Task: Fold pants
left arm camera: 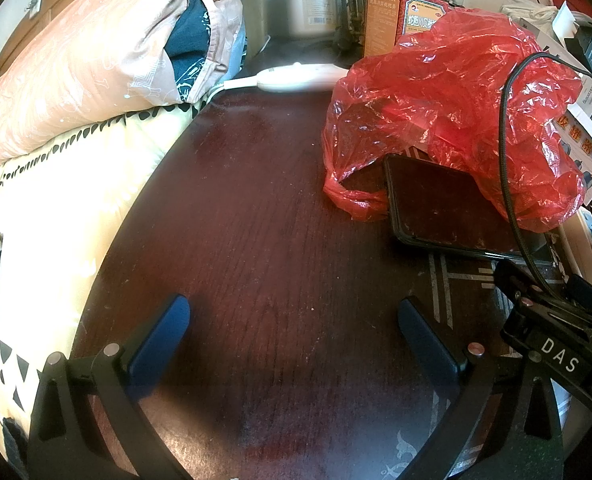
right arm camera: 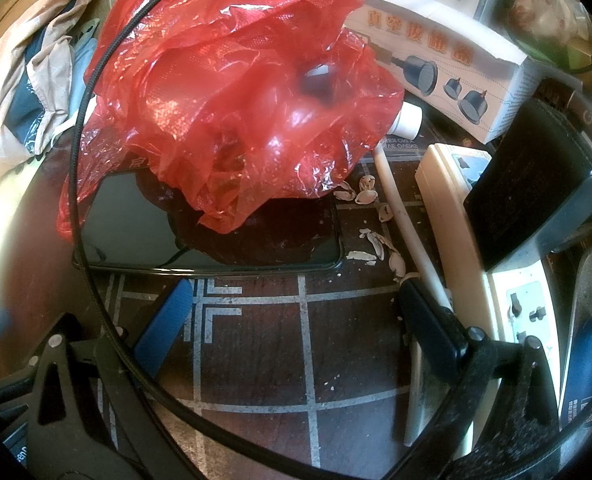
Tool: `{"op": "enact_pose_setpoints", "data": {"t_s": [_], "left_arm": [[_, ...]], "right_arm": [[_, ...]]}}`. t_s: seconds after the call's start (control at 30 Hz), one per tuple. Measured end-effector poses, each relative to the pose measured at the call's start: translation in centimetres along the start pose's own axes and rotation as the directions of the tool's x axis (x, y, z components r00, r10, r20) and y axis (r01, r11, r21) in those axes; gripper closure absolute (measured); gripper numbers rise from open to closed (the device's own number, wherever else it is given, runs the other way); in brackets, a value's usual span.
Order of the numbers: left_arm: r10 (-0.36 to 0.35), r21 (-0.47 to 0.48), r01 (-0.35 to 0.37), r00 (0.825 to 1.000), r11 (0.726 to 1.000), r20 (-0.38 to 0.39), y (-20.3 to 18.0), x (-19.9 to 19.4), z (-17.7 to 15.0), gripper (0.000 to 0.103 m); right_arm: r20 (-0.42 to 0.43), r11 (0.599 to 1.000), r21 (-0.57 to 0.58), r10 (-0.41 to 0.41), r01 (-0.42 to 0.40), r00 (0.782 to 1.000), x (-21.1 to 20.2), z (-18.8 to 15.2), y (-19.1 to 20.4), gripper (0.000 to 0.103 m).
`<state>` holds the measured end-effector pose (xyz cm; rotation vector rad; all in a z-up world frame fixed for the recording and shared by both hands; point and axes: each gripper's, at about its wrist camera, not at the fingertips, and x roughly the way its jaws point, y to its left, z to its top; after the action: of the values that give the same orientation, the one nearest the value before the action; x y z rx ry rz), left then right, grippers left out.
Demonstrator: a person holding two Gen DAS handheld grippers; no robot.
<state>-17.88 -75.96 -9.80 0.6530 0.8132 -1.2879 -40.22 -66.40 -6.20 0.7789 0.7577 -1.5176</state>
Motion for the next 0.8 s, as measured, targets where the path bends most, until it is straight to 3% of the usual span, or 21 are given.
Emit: {"op": "enact_pose_setpoints", "data": {"t_s": [0.8], "left_arm": [[0.0, 0.0, 0.0, 1.0, 1.0, 0.0, 0.0, 0.01, -0.01, 0.0]], "right_arm": [[0.0, 1.0, 0.0, 0.0, 0.0, 1.0, -0.28, -0.2, 0.07, 0.0]]}}
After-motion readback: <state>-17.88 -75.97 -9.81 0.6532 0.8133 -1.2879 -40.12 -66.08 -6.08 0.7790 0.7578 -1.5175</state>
